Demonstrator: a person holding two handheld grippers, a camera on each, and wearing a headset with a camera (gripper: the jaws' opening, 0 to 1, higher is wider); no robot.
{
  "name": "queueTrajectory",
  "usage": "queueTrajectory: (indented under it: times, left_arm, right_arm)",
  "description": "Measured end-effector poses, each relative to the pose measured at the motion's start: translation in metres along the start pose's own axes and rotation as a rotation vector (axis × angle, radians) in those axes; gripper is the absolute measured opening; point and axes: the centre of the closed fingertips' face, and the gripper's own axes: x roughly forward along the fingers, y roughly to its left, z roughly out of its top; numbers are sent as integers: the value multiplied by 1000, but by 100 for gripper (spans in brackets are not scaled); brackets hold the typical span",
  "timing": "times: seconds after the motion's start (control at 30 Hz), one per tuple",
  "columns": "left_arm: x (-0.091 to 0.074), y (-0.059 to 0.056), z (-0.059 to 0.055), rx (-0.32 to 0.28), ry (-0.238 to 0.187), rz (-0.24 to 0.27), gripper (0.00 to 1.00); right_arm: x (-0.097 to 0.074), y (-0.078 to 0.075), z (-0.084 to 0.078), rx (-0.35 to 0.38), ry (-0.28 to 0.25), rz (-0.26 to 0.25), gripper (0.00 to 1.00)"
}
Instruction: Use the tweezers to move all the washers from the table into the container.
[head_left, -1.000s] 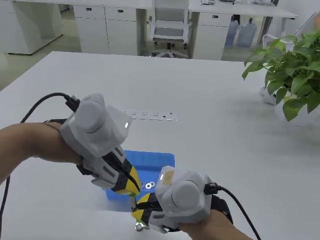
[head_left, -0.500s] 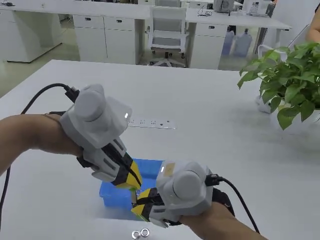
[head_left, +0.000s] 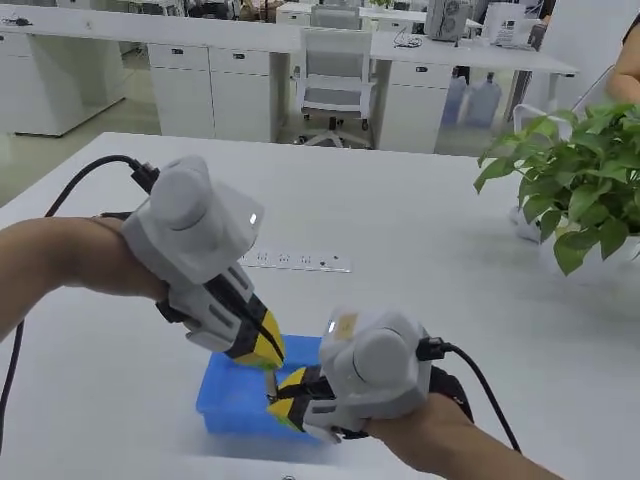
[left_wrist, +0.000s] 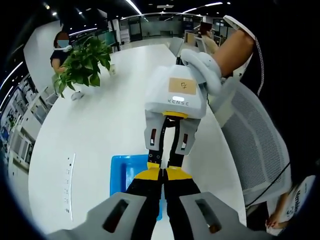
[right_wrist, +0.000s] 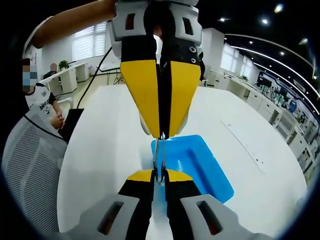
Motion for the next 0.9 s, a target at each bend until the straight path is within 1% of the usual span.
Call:
queueTrajectory:
  times: [0.13, 0.27, 0.57, 0.9]
  left_arm:
    - [0, 7, 1, 8, 1, 8, 5]
    - [-1, 15, 1, 14, 1, 19, 5]
    - [3, 26, -6, 17, 8, 26, 5]
    - [9, 37, -16, 11, 11, 32, 5]
  right_arm:
    - [1, -7, 1, -17, 8, -3, 9]
    - [2, -15, 2, -16, 1, -5, 9]
    - [9, -26, -3, -17, 5, -1, 9]
    - [18, -35, -11, -6, 9, 8, 9]
